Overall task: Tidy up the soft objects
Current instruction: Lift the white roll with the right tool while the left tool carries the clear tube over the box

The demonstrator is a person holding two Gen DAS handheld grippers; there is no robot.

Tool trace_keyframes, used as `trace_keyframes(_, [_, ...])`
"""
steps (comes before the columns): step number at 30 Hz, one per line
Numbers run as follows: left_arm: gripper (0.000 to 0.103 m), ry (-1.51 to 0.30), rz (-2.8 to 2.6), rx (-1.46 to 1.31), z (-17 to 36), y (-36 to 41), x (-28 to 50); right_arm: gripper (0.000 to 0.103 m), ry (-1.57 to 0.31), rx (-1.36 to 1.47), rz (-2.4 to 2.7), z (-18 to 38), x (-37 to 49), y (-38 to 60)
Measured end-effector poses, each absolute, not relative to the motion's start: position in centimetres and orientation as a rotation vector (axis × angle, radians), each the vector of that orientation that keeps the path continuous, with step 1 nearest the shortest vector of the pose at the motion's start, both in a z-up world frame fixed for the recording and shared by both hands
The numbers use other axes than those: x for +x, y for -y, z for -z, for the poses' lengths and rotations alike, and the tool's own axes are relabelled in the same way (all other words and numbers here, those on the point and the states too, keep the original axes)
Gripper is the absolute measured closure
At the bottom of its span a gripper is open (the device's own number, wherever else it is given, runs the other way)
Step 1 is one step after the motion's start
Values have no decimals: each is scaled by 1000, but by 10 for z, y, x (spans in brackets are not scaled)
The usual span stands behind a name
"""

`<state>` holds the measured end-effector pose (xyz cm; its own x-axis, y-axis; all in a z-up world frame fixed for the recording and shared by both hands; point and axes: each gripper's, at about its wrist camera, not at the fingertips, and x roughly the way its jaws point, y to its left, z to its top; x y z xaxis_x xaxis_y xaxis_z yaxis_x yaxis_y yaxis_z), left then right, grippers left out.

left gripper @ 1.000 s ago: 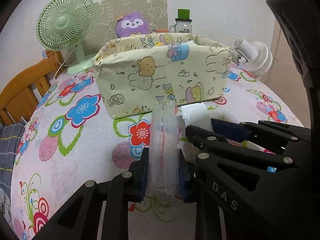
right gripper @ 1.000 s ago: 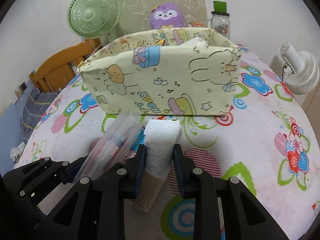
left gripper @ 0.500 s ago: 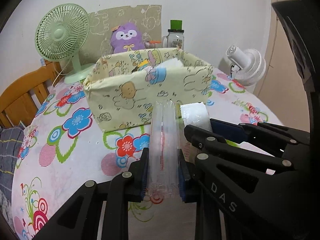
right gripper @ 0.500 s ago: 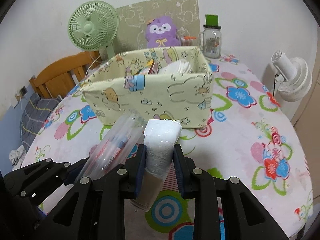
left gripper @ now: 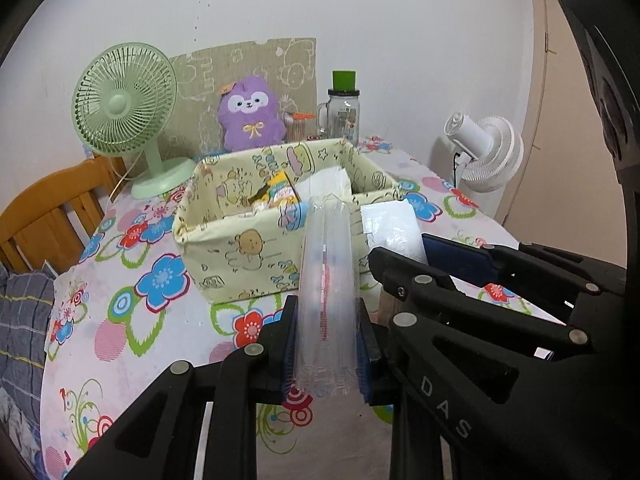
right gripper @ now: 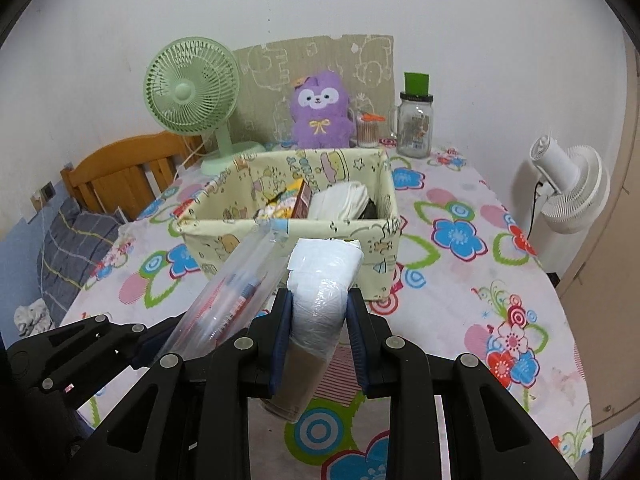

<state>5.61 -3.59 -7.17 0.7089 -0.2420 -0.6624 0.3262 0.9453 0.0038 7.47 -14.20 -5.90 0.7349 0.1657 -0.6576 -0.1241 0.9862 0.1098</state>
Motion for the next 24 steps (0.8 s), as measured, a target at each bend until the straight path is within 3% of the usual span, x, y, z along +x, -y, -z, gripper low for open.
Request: trace_keyframes(24, [79,-619,310,147,23,42,65,73,-630,34,-149,8,84,145])
